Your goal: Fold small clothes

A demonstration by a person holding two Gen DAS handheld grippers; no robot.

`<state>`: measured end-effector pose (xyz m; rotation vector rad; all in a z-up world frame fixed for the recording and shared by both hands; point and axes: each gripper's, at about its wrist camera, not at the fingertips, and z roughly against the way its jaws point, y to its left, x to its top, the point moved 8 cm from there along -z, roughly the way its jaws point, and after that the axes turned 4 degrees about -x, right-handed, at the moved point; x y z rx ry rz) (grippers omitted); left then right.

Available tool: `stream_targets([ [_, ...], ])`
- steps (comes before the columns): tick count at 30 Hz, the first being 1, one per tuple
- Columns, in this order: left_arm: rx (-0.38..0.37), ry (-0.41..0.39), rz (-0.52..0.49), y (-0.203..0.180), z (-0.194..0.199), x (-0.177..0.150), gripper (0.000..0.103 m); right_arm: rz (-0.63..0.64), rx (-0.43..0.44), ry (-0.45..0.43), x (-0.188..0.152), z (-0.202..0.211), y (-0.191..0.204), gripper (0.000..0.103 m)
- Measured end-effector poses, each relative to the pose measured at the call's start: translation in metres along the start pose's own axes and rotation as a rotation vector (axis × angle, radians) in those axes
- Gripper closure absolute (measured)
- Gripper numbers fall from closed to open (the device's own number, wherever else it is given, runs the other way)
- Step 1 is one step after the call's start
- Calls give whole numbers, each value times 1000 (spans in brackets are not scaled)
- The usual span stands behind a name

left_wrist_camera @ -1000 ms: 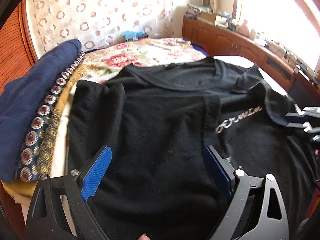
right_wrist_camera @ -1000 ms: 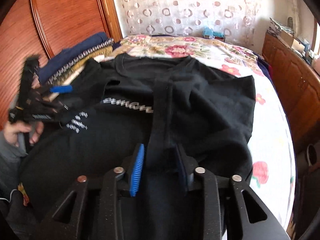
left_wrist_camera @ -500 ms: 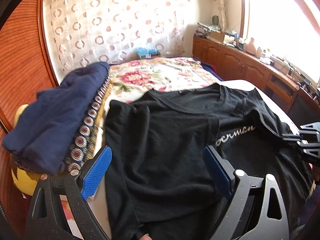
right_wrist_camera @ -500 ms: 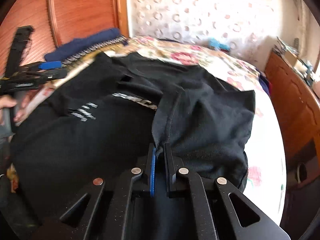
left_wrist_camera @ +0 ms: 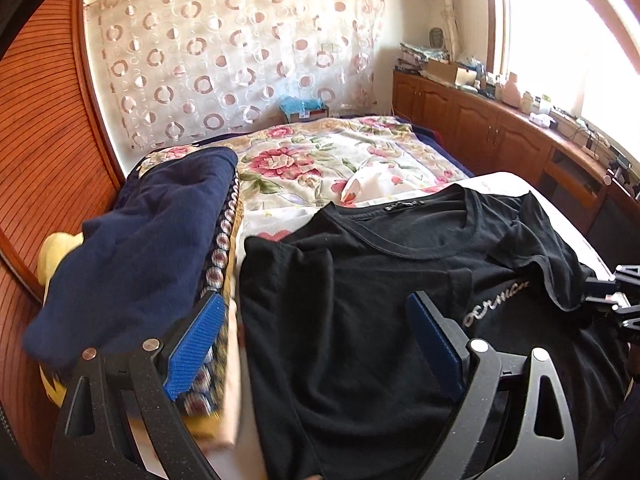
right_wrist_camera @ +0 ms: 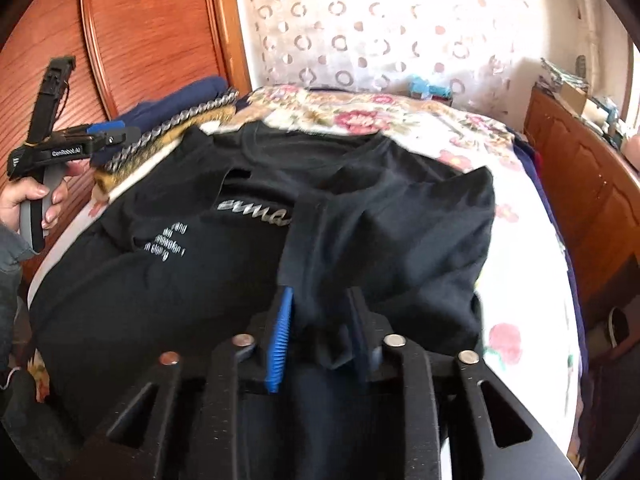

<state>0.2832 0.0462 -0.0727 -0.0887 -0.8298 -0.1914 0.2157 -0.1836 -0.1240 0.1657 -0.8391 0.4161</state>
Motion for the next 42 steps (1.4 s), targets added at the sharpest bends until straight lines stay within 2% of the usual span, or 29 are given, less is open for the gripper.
stream_targets([
  [2, -3, 31, -22, 3, -9, 8, 18, -7, -5, -22, 5, 3, -6, 63],
  [3, -5, 51, -37, 4, -15, 12, 19, -10, -11, -33, 8, 4, -10, 62],
  [7, -18, 153, -90, 4, -43, 21, 37, -31, -52, -62, 21, 6, -37, 60],
  [16, 85, 354, -215, 19, -94, 35, 58, -63, -118, -60, 47, -16, -94, 58],
  [22, 96, 466, -240, 26, -116, 25, 59, -62, -100, -65, 57, -32, -97, 58],
  [26, 117, 507, -267, 29, -127, 18, 60, -55, -89, -59, 60, -44, -99, 58],
  [27, 122, 513, -276, 29, -129, 17, 61, -49, -88, -57, 61, -45, -99, 58],
  [28, 134, 517, -289, 30, -130, 15, 68, -45, -87, -55, 62, -49, -102, 58],
  [30, 157, 522, -316, 32, -131, 15, 82, -42, -90, -50, 64, -53, -105, 58],
  [31, 160, 517, -323, 33, -130, 15, 94, -40, -91, -49, 65, -54, -107, 58],
  [32, 158, 515, -326, 33, -129, 14, 98, -38, -93, -47, 66, -56, -109, 58],
  [34, 158, 491, -342, 33, -124, 17, 100, -39, -101, -43, 67, -57, -112, 58],
  [37, 175, 408, -306, 41, -106, 34, 100, -39, -114, -36, 68, -60, -115, 58],
  [40, 165, 311, -239, 51, -79, 54, 100, -40, -134, -18, 69, -65, -119, 48],
  [42, 165, 275, -226, 54, -67, 59, 100, -42, -129, 1, 70, -71, -121, 47],
])
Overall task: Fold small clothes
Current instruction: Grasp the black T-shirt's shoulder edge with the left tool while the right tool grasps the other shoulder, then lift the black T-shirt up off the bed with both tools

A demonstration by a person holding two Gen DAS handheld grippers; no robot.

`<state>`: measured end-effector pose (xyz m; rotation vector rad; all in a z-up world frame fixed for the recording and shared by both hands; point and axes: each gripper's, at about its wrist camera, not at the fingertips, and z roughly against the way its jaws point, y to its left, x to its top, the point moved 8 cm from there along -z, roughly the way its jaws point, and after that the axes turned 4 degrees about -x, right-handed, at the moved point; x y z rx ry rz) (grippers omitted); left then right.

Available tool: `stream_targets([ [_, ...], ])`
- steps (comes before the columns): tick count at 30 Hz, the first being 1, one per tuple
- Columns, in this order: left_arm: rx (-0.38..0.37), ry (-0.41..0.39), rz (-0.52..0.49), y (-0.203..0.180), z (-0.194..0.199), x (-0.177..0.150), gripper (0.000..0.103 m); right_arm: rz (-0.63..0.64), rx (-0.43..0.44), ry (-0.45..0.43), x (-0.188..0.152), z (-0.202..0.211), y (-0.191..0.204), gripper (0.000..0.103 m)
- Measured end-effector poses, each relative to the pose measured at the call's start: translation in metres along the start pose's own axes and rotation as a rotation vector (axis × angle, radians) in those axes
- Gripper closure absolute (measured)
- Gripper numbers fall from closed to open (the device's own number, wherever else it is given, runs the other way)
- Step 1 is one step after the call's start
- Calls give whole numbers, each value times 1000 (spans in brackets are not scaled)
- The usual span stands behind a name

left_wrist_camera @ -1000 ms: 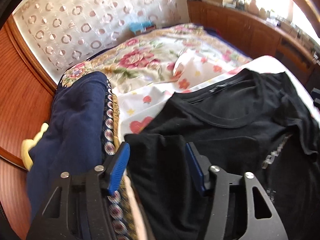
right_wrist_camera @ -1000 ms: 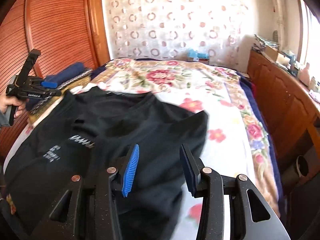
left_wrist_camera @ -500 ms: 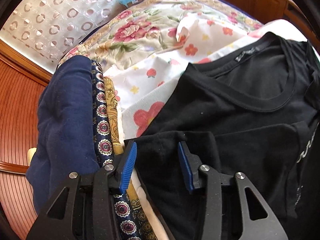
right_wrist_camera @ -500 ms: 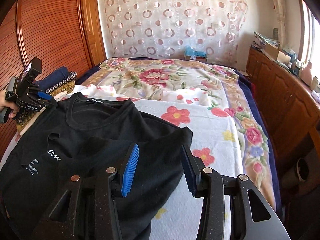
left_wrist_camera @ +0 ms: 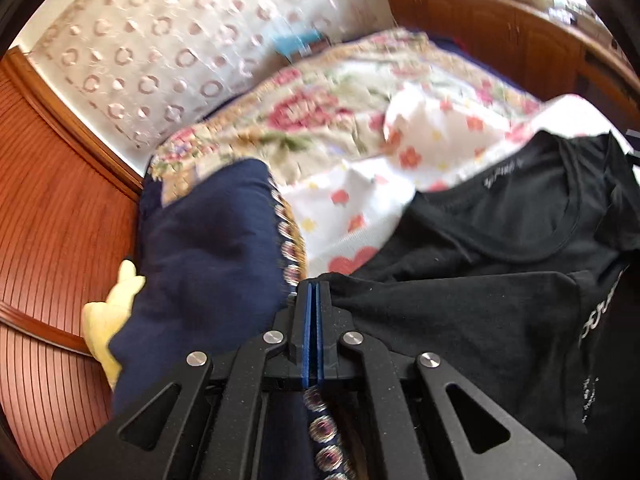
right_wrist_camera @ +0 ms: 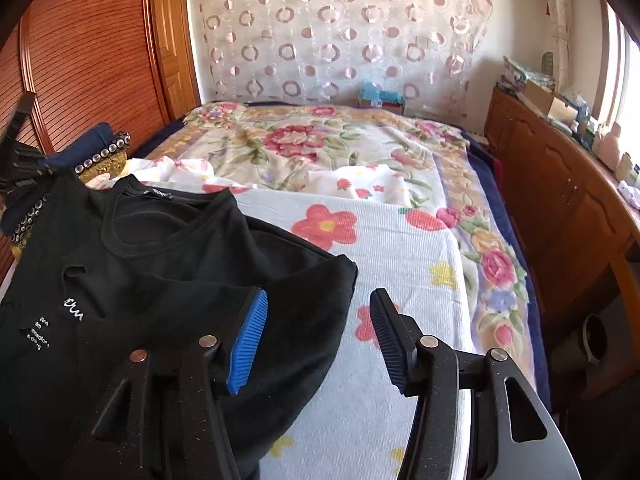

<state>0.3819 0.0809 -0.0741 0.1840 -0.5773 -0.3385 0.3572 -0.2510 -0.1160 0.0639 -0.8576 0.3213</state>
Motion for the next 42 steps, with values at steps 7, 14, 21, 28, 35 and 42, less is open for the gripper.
stream_targets([
  [7, -27, -67, 23, -2, 18, -6, 101, -65, 35, 74, 12, -30, -5, 47],
  [14, -73, -121, 69, -7, 28, -13, 101, -113, 36, 101, 16, -40, -7, 47],
  [21, -116, -192, 95, -33, 55, -31, 101, -90, 86, 40, 27, -25, 7, 98],
  [28, -146, -270, 105, -52, 104, -57, 101, -46, 146, -162, 40, 68, 34, 99],
  [35, -169, -330, 122, -72, 135, -94, 101, -21, 154, -228, -1, 133, 49, 99],
  [42, -173, -377, 203, -79, 158, -155, 101, -43, 160, -250, -70, 176, 56, 99],
])
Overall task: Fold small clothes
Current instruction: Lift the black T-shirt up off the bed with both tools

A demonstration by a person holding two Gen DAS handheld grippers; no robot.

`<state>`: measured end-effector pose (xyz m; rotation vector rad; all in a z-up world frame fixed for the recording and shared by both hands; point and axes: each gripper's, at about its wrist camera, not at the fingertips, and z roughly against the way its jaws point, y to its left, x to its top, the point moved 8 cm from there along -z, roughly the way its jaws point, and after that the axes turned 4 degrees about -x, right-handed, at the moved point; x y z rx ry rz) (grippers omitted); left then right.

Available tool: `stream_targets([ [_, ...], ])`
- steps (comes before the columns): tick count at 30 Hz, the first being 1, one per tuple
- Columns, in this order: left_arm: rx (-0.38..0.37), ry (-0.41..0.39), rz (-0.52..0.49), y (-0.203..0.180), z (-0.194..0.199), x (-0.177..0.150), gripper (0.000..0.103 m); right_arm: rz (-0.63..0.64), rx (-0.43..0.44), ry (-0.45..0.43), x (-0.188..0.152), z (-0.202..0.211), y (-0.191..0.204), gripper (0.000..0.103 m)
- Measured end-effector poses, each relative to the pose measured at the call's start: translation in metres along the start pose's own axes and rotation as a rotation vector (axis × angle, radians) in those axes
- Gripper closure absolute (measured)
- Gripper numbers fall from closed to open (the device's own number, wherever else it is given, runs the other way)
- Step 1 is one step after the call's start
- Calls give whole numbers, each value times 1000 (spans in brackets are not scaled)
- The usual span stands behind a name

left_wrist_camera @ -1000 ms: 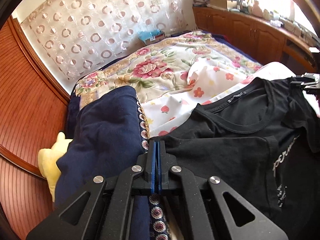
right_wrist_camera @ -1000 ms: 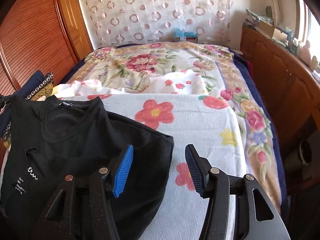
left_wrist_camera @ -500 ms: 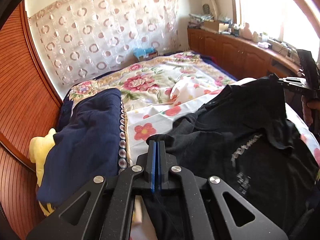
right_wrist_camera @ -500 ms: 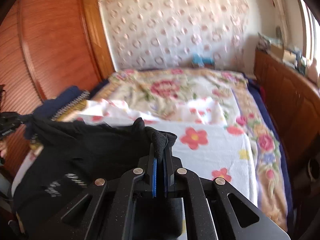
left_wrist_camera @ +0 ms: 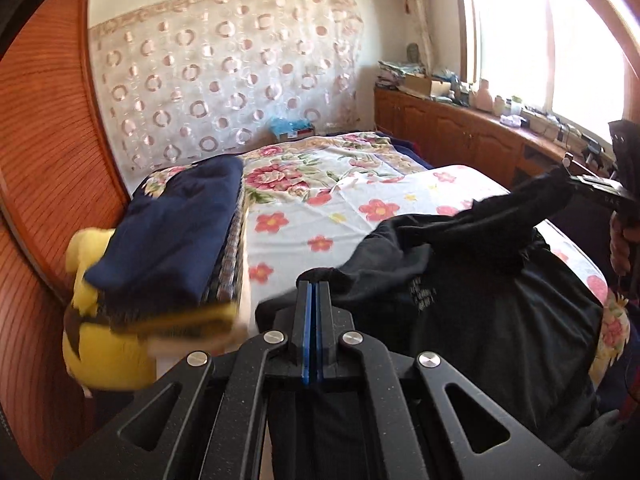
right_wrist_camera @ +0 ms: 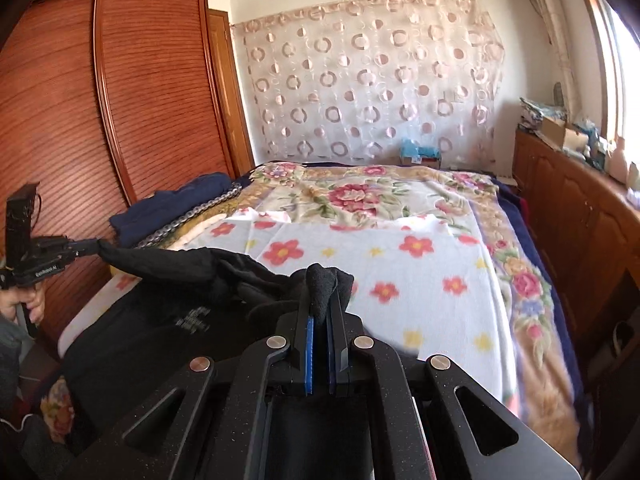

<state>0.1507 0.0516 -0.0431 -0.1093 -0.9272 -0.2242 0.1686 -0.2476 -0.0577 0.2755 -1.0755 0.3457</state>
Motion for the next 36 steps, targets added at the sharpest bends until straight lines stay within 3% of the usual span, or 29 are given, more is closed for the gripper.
stream_targets([
  [7, -7, -39, 113, 15, 37, -44, 101, -9, 4, 18, -51, 66, 9, 99],
  [16, 19, -50, 156, 25, 86, -70, 101, 28, -9, 20, -64, 134, 16, 99],
  [21, 55, 7, 152, 25, 73, -87, 98, 42, -38, 113, -77, 118, 17, 98],
  [23, 56, 16, 157, 26, 67, -89, 79, 32, -66, 142, -79, 110, 11, 95],
  [26, 15, 17, 159, 24, 60, -88, 66, 30, -91, 151, -76, 109, 9, 89],
  [32, 19, 64, 127, 29, 24, -82, 65, 52, -104, 113, -60, 112, 15, 67],
  [36, 33, 136, 107, 40, -21, -83, 65, 42, -123, 94, -55, 92, -1, 64],
])
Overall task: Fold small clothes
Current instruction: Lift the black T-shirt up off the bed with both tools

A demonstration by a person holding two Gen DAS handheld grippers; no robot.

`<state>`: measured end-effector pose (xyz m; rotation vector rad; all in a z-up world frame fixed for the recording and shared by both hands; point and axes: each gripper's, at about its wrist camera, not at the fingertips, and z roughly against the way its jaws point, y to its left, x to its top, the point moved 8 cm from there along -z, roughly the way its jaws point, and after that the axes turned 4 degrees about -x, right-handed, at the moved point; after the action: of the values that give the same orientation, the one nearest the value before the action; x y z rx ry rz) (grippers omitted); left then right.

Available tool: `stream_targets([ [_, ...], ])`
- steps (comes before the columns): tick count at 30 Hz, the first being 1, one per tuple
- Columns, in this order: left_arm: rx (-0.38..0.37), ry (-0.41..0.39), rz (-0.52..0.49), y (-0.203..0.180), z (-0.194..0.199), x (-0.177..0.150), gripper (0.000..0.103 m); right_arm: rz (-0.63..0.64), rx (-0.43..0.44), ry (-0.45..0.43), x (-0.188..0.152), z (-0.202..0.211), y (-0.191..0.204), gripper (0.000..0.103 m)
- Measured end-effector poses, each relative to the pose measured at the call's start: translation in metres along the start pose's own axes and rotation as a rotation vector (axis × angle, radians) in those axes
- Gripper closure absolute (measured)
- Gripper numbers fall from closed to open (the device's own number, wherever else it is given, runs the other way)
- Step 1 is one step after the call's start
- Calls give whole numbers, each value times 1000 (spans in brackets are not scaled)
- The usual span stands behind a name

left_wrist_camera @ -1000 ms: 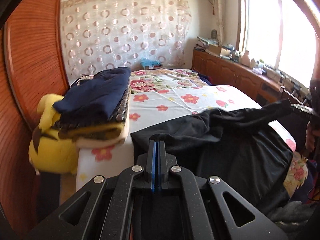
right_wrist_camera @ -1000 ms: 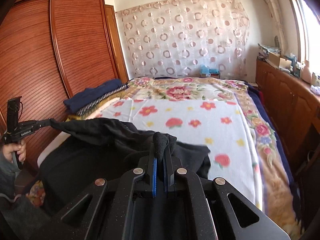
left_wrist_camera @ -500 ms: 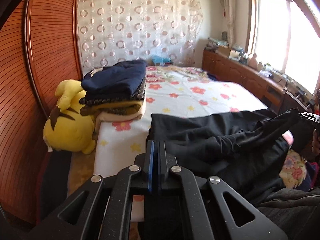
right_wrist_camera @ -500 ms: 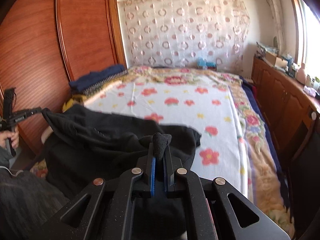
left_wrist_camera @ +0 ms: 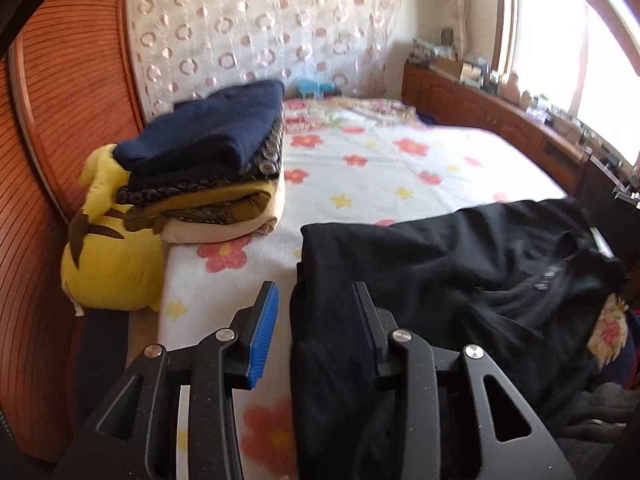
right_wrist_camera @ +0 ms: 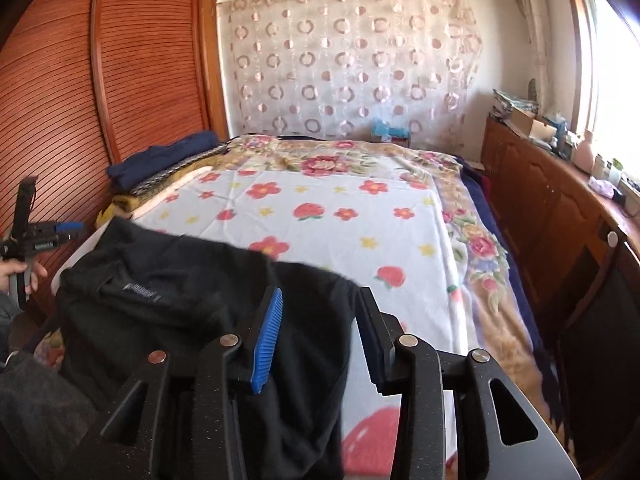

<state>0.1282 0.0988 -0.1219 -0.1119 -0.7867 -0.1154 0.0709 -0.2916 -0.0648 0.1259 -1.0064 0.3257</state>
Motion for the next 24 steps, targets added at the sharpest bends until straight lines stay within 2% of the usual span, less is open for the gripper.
stream_targets([
  [5, 34, 65, 7, 15, -42, 8, 63, -47, 3, 76, -5, -57, -12, 64],
  [10, 6, 89, 23, 18, -56, 14, 63, -81, 33, 160, -10, -99, -8, 64],
  [13, -28, 111, 31, 18, -61, 12, 63, -105, 55, 183, -8, -106, -5, 64],
  [16, -40, 117, 37, 19, -61, 11, 63, -103, 49, 214, -7, -115, -10, 72],
  [19, -39, 115, 33, 19, -59, 9, 63, -107, 75, 190, -3, -109, -14, 92],
  [22, -29, 106, 43, 22, -57, 10, 63, -115, 44, 97, 6, -89, -17, 96],
  [24, -45, 78, 41, 20, -48, 13, 63, -127, -41, 114, 2, -80, -25, 96],
])
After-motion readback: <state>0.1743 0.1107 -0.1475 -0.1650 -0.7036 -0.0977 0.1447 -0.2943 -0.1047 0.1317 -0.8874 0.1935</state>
